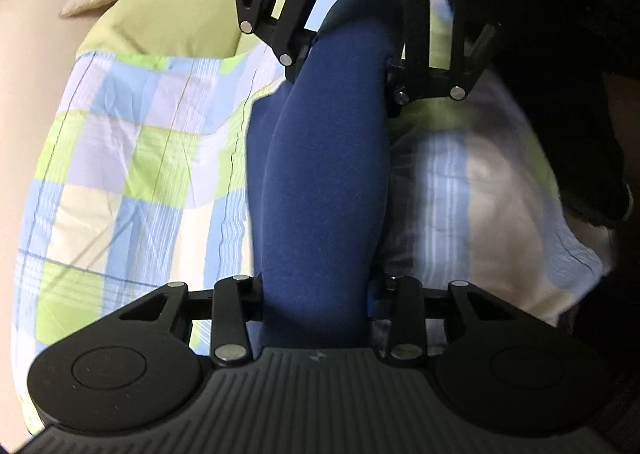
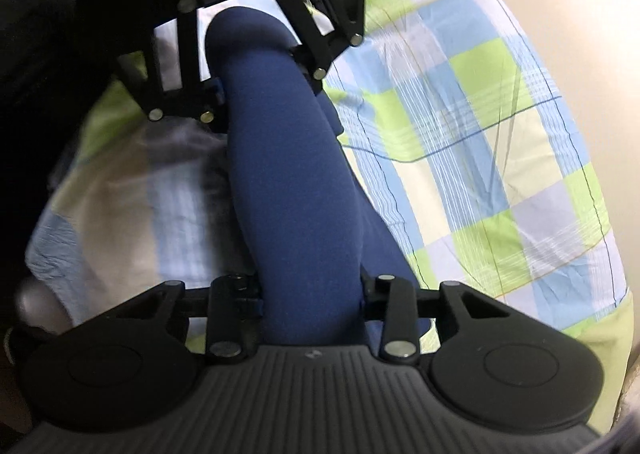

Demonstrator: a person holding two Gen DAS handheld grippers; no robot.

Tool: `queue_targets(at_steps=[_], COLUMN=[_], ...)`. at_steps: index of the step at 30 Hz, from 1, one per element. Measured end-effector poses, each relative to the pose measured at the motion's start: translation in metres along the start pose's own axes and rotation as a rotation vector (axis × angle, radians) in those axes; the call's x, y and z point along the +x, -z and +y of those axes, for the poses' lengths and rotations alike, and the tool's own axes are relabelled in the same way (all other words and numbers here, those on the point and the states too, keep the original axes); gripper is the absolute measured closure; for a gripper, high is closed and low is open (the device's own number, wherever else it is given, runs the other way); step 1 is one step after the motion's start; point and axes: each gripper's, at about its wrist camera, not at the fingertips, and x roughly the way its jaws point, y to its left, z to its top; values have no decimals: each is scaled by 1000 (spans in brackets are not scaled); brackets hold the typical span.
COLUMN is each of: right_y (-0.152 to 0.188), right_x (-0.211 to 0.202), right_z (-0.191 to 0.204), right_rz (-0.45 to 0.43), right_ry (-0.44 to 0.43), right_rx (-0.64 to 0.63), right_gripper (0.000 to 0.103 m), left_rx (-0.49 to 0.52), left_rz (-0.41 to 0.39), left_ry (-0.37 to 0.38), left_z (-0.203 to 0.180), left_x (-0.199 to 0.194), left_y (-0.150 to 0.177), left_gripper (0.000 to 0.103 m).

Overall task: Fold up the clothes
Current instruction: 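Lift the folded bundle with both grippers and carry it toward the white chair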

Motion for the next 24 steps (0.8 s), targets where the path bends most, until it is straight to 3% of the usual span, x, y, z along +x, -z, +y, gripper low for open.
queue_targets(at_steps=[5, 6, 11, 15, 17, 19, 24], right_y=[-3, 1, 10, 37, 55, 73, 132], right_x=[-33, -51, -96, -136, -161, -185, -249], right_z=[-18, -22, -42, -50, -46, -39, -22], right_rz=[-24, -29, 11, 120, 210, 292, 514], right_ry=[36, 55, 143, 256, 315, 353, 427], right_rx=[57, 80, 150, 204, 244, 293, 455], right_gripper=[72, 72, 72, 72, 72, 72, 72], left_rx=[83, 96, 208, 276, 324, 378, 492], left_rz=[-28, -38, -173, -330, -446, -574, -779], left_ry=[-83, -92, -157, -170, -149, -99, 5], left_z=[26, 16, 33, 26, 15, 1, -27], left_x=[-31, -44, -62, -70, -73, -75, -77], left_y=[-22, -22, -82, -127, -155, -190, -271], left_gripper=[59, 58, 58, 58, 58, 57, 56])
